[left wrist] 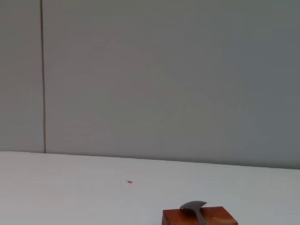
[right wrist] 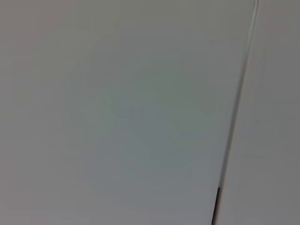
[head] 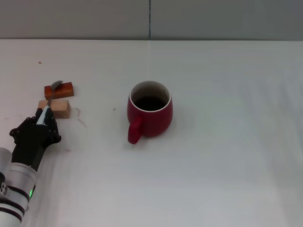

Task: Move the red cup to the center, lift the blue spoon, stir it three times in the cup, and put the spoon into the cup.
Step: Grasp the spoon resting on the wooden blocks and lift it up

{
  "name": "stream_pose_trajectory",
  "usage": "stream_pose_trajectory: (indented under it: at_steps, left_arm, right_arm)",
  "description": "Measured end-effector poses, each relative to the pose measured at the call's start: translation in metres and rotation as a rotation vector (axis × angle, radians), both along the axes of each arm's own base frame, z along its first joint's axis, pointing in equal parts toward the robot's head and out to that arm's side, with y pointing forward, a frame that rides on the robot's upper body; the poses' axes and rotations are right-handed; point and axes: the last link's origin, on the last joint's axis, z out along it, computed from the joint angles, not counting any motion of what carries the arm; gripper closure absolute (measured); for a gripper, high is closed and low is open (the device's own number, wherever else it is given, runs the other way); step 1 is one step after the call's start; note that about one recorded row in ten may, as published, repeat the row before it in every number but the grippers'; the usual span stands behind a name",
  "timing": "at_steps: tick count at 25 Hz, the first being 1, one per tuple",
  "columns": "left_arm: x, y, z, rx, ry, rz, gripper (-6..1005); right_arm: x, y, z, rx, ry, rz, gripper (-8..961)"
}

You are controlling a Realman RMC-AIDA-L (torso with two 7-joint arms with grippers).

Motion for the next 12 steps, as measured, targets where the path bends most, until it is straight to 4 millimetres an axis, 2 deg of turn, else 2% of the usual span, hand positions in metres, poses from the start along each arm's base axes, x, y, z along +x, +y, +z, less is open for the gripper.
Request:
stream_pose_trajectory:
  at_steps: [5, 12]
  left_arm:
    - [-0.0094, -0.0018, 0.003, 0.003, -0.076, 0.029, 829]
    - [-0.0098, -0.0036, 0.0014, -0.012, -0.116, 0.023, 828]
  right_arm:
    - [0.0004, -0.001, 0.0, 0.001, 0.001, 0.0, 356]
    - [0.0004, -0.0017, -0.0001, 0.003, 0.001, 0.001, 356]
